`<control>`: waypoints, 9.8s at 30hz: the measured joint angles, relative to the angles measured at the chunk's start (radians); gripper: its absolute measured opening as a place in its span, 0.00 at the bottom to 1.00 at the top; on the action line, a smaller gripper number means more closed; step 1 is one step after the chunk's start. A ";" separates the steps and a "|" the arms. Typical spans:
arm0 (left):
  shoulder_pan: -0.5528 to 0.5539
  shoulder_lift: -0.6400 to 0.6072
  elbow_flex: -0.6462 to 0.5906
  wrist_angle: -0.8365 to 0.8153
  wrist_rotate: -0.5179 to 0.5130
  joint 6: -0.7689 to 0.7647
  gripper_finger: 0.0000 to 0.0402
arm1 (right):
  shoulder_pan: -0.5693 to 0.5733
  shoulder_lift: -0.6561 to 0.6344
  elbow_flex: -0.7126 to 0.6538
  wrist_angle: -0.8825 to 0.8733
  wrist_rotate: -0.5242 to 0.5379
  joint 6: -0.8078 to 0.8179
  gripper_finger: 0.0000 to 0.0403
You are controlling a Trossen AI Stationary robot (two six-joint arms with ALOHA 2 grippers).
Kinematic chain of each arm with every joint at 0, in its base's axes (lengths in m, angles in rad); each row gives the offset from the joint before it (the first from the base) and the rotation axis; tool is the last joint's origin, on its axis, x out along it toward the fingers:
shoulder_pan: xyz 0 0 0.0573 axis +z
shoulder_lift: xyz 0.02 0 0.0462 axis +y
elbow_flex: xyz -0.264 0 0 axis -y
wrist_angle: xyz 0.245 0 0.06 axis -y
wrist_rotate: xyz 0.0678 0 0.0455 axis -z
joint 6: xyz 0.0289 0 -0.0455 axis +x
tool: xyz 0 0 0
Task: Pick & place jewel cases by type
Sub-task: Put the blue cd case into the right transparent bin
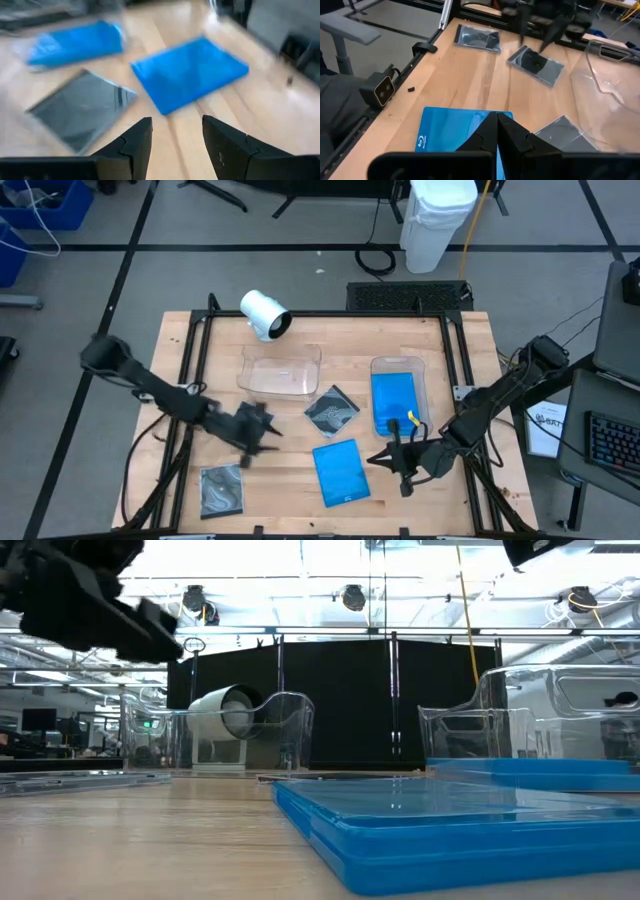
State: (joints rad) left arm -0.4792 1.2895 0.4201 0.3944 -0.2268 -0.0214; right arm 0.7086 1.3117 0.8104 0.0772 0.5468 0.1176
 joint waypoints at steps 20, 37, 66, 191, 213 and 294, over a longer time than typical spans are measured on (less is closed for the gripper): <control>0.034 0.575 0.600 -0.451 0.218 -0.398 0.45 | 0.014 0.176 -0.181 0.042 -0.219 0.442 0.00; 0.070 0.575 0.600 -0.457 0.230 -0.404 0.45 | -0.048 0.167 -0.187 0.023 -0.261 0.332 0.00; 0.069 0.575 0.600 -0.481 0.227 -0.339 0.45 | 0.226 -0.008 0.022 -0.570 -0.399 1.045 0.00; 0.053 0.623 0.599 -0.472 0.183 -0.223 0.45 | -0.196 0.477 0.030 0.321 -0.234 -0.067 0.00; 0.115 0.621 0.600 -0.532 0.100 -0.206 0.45 | -0.066 0.291 0.030 -0.223 -0.174 0.471 0.00; 0.149 0.624 0.599 -0.461 0.095 -0.196 0.45 | -0.313 0.358 0.032 0.322 -0.245 -0.107 0.00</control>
State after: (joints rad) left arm -0.3302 1.9137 1.0187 -0.0668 -0.1322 -0.2178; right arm 0.3958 1.6699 0.8425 0.3989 0.3016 0.0101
